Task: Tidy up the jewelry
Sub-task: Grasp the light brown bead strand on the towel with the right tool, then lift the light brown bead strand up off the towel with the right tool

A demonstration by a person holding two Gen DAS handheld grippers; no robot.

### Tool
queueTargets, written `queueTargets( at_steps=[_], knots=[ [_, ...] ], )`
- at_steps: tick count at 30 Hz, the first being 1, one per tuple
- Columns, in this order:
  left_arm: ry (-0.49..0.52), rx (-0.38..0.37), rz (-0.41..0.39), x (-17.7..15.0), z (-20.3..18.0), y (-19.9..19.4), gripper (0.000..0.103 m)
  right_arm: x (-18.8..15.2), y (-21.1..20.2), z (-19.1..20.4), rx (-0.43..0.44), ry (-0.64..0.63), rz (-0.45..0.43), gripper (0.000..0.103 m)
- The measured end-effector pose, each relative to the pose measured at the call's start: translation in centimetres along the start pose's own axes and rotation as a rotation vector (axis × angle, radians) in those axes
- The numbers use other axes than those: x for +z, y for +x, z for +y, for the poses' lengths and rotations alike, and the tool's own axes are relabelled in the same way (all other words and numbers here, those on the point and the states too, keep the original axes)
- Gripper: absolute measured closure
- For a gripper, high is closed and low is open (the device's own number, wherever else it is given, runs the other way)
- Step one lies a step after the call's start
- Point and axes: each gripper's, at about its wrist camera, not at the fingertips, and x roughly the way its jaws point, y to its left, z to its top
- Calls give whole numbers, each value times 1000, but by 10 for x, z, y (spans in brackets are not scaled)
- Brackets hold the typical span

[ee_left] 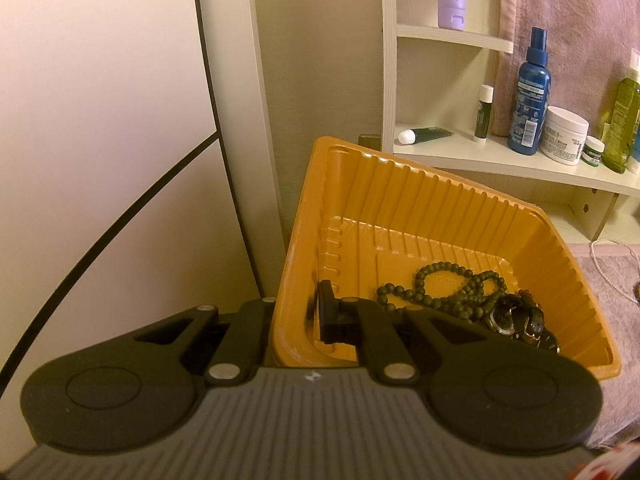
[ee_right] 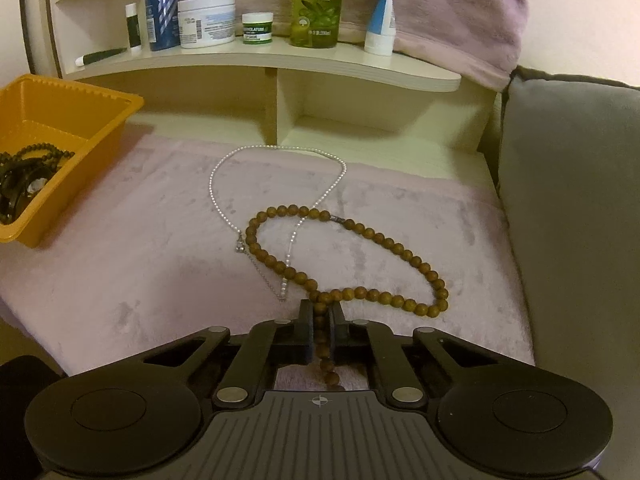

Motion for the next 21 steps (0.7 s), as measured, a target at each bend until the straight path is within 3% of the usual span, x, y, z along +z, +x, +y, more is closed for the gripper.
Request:
queueTargets(
  at_steps=[8, 21],
  knots=[
    [-1, -4, -6, -1, 2, -3, 96, 15, -21, -3, -5, 7, -54, 96],
    [-7, -14, -13, -2, 3, -4, 96, 64, -83, -12, 12, 51, -247, 96]
  ],
)
